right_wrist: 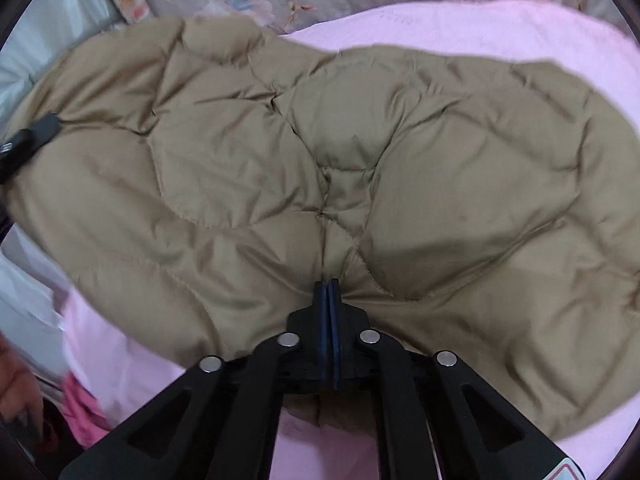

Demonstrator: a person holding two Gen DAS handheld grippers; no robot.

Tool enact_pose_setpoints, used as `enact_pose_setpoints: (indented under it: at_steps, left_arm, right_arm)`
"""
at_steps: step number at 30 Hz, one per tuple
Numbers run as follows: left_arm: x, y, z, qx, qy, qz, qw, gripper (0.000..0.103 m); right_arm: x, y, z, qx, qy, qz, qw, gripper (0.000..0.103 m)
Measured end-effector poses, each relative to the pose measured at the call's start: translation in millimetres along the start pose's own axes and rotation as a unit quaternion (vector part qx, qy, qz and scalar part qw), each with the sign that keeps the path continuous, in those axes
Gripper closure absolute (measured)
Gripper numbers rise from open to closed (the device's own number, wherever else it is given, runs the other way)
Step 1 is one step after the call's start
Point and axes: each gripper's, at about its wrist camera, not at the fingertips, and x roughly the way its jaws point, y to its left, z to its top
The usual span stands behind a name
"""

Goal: Fold large clothes

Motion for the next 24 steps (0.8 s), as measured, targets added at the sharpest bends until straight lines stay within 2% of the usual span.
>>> enact_pose_setpoints:
  at_steps: [3,5,7,10,14,16,19,22,24]
  left_arm:
    - [-10,-35,7,0.041,-0.027,-0.012,0.9987,0.09]
    - [-5,-59,9,0.064,-0.028,-0.024,0.9973,0.09]
    - [8,-76,7,0.084,-0.022,-0.024,0.996,0.09]
    - [23,-94,4,0.102,-0.004,-0.032,0.9943,0.09]
    - [44,-116,-5,0.122,0.026,-0.041,0.9914,0.09]
    - [63,-133,-15,0.131,0.056,-0.053,0.9884,0.09]
    - [87,-155,-38,0.151,0.096,-0.061,0.982,0.09]
    - [111,-176,-73,0.171,0.139,-0.065,0.9733,0.09]
    - [117,-186,-91,0.184,0.153,-0.066,0.9687,0.09]
  right_arm:
    - [21,1,7,0.026,0.013,0.086,0.996,0.097]
    - [28,10,11,0.02,0.018,0.098,0.995,0.097]
    - [17,17,14,0.003,0.015,0.069,0.998,0.098]
    - [-37,4,9,-0.006,-0.031,0.038,0.999,0.098]
    - [-115,-29,-6,-0.015,-0.09,-0.076,0.993,0.097]
    - [-143,-45,-16,-0.01,-0.106,-0.12,0.987,0.096]
    - [-170,-66,-29,0.016,-0.117,-0.144,0.982,0.096]
    - [-181,-82,-30,0.031,-0.125,-0.162,0.978,0.096]
    - [-188,-89,-30,0.034,-0.128,-0.167,0.977,0.095]
